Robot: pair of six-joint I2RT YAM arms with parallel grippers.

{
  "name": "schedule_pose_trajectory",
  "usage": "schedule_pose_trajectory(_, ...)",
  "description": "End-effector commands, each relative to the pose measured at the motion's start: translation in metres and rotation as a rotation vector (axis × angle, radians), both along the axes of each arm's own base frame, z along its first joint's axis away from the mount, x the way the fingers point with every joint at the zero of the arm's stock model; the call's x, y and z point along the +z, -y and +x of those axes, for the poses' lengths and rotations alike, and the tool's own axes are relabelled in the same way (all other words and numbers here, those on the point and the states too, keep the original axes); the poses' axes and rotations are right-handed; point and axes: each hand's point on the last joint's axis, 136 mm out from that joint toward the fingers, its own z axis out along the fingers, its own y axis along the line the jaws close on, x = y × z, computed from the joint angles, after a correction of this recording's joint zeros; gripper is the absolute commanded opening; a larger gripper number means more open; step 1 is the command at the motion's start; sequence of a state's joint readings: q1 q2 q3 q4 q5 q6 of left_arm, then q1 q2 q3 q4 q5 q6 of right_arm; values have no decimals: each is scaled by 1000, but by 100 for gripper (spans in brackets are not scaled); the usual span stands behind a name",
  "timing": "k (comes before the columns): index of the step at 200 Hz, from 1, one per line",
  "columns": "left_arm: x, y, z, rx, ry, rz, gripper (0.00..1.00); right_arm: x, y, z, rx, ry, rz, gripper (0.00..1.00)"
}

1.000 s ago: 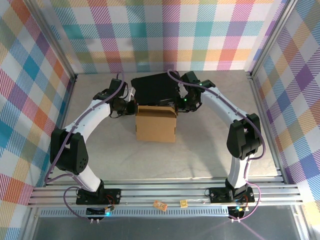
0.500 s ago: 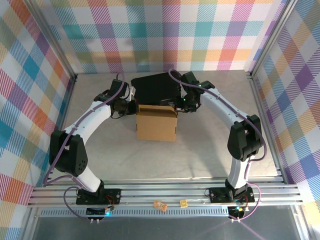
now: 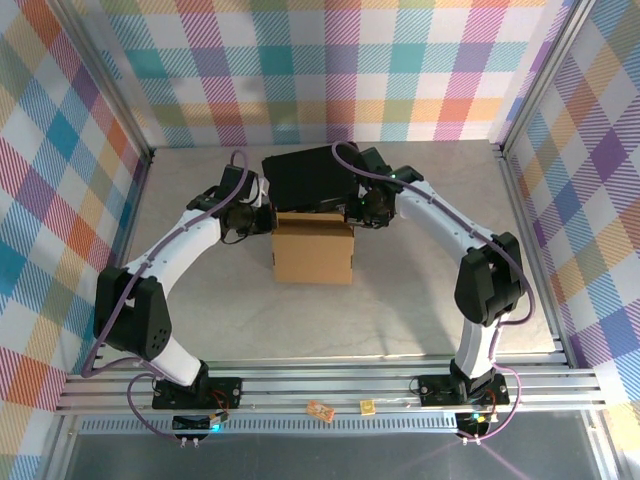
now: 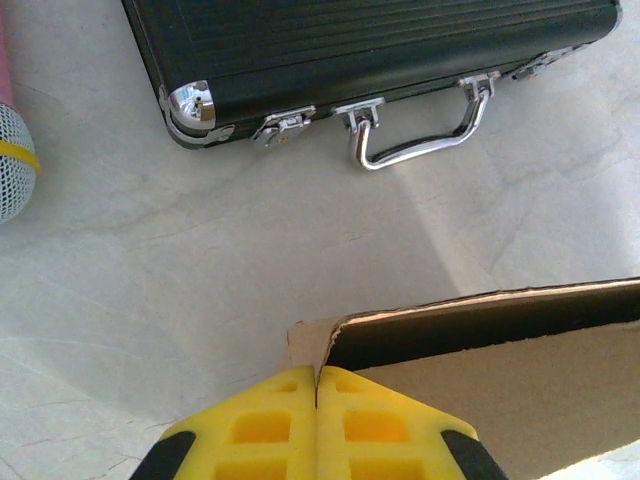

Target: Fold the paper box

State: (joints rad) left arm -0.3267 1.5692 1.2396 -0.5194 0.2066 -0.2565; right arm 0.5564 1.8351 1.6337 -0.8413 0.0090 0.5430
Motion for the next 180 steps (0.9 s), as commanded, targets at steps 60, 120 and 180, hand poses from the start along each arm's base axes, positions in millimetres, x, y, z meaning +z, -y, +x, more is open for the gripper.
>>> schedule_pose_trajectory(60, 14, -2, 1, 63, 109, -52, 0, 8, 4, -11, -30, 94, 3, 0)
schedule_pose_trajectory(120, 8, -2, 0, 81, 120, -77, 0, 9, 5, -16, -74, 103, -7, 0)
schedule_pose_trajectory(180, 2, -3, -8, 70, 116, -76, 0, 6, 4, -18, -88, 101, -14, 0)
